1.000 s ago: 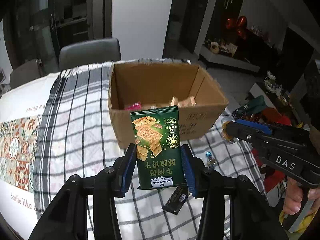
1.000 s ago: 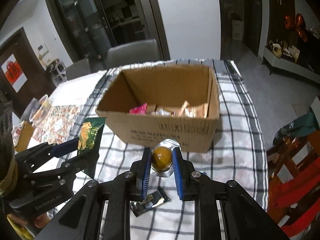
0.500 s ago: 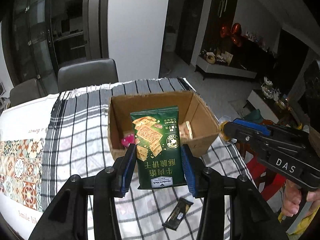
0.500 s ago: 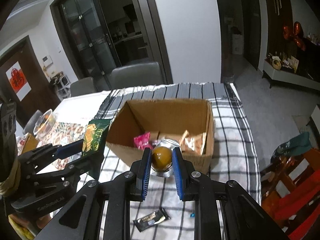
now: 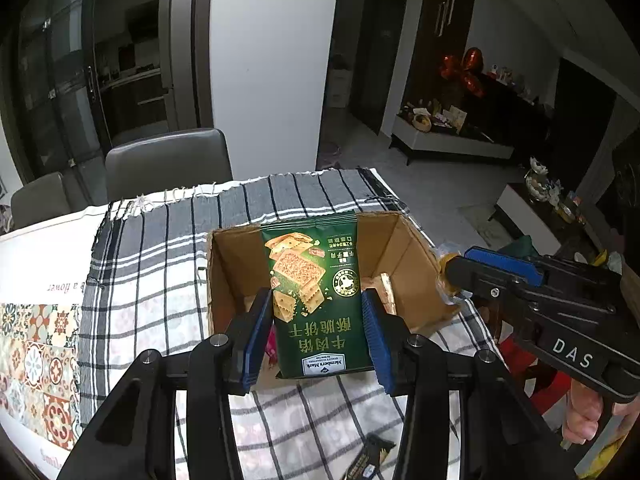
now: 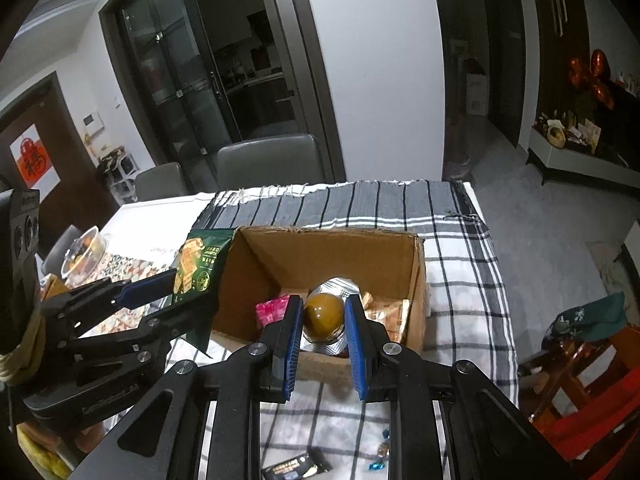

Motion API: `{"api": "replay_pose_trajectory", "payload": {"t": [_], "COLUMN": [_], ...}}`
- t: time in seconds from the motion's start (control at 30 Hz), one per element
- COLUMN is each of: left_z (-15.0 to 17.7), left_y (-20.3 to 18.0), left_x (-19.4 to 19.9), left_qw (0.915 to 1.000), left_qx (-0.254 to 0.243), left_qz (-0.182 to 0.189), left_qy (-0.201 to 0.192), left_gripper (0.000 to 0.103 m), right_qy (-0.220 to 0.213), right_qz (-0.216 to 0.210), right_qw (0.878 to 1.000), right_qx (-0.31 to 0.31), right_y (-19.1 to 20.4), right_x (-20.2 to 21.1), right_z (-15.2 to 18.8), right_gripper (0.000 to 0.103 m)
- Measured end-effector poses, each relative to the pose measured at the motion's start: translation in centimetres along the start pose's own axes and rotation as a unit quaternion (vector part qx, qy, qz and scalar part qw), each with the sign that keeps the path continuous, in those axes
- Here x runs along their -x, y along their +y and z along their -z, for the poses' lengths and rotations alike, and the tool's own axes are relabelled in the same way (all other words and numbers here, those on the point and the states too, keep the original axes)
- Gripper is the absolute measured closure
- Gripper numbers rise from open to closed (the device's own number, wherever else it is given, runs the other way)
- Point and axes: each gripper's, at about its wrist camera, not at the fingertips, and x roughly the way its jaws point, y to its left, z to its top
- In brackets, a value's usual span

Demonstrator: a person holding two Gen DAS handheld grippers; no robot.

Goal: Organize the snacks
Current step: 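Carry the packet and candy over the box and release both, then move both grippers back to the black bar and blue-wrapped candy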

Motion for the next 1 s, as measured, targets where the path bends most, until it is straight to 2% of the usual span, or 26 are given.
{"api": "replay_pose_trajectory", "payload": {"t": [0.13, 0.23, 0.27, 0.33, 0.77, 1.0], "left_z": [-0.7, -0.8, -0.7, -0.3, 4.4, 7.3], "left_y": [0.1, 0.4, 0.4, 0.5, -1.9, -3.0], "left_x": [-1.4, -1.9, -1.8, -1.8, 1.3, 2.4], "left_qw": [1.0000, 0.9999, 0.9998, 0.9998, 0.9992, 0.9987], "left_qx": [-0.002, 0.006, 0.007, 0.001, -0.034, -0.045], "left_qz": [-0.006, -0.016, -0.020, -0.022, -0.015, -0.011], "left_qy": [0.004, 0.001, -0.001, -0.001, -0.018, -0.023], "left_gripper": [0.058, 0.045, 0.044, 0.043, 0.043, 0.043], "right_qy": [0.004, 0.007, 0.005, 0.000, 0.009, -0.001], "right_qz": [0.005, 0.018, 0.025, 0.037, 0.024, 0.036], "right_qw": [1.000, 1.000, 1.000, 0.999, 0.999, 0.999], "right_qx": [0.002, 0.002, 0.004, 0.003, -0.022, -0.026], "right_y": [-0.3, -0.5, -0.6, -0.9, -1.5, -1.4], "right_x": [-1.0, -1.6, -1.6, -1.6, 0.3, 1.7], "right_z": [-0.4, -0.4, -0.3, 0.0, 4.4, 7.3], "right_gripper": [0.080, 0.077, 0.068, 0.061, 0.061, 0.061]}}
